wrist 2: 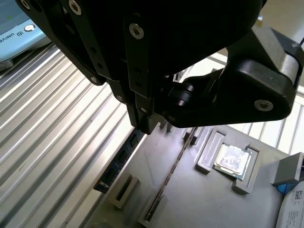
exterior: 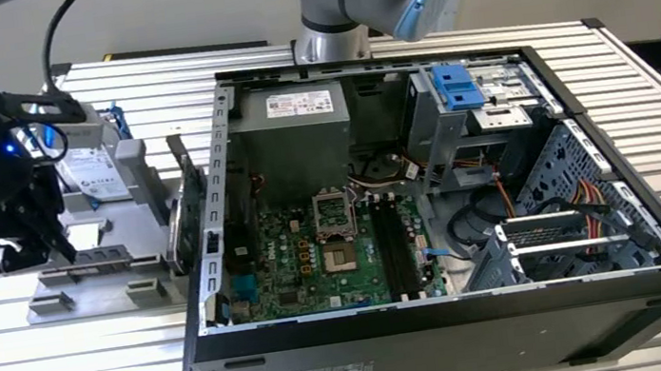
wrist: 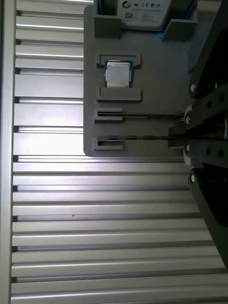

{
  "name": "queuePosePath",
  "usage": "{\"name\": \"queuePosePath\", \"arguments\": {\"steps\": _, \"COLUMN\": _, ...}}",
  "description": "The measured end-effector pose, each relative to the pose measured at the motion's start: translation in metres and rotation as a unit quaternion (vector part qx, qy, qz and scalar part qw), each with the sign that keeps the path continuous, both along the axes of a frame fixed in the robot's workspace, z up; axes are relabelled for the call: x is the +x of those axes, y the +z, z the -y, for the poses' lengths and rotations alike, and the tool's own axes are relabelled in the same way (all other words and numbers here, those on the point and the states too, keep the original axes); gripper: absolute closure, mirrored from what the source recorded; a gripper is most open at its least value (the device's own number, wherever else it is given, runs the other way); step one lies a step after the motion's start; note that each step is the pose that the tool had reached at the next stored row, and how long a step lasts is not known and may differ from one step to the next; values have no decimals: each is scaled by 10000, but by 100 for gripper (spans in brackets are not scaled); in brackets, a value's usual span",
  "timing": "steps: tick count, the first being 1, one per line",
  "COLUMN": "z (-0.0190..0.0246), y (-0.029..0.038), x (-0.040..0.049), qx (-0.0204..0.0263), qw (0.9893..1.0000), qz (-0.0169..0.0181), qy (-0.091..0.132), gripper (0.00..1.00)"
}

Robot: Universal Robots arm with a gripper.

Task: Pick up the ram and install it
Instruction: 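Pick up the ram and move it above insertion slot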

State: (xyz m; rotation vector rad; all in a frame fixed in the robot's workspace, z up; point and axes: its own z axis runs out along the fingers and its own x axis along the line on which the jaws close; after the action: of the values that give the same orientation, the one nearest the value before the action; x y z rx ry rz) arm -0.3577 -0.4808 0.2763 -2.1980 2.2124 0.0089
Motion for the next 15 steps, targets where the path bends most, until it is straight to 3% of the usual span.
{"name": "queuePosePath", "arguments": {"steps": 15, "z": 0, "y": 64, "x": -1, "qx": -1, "qw": 10000, "qz": -1, "qy": 0, "gripper": 100}}
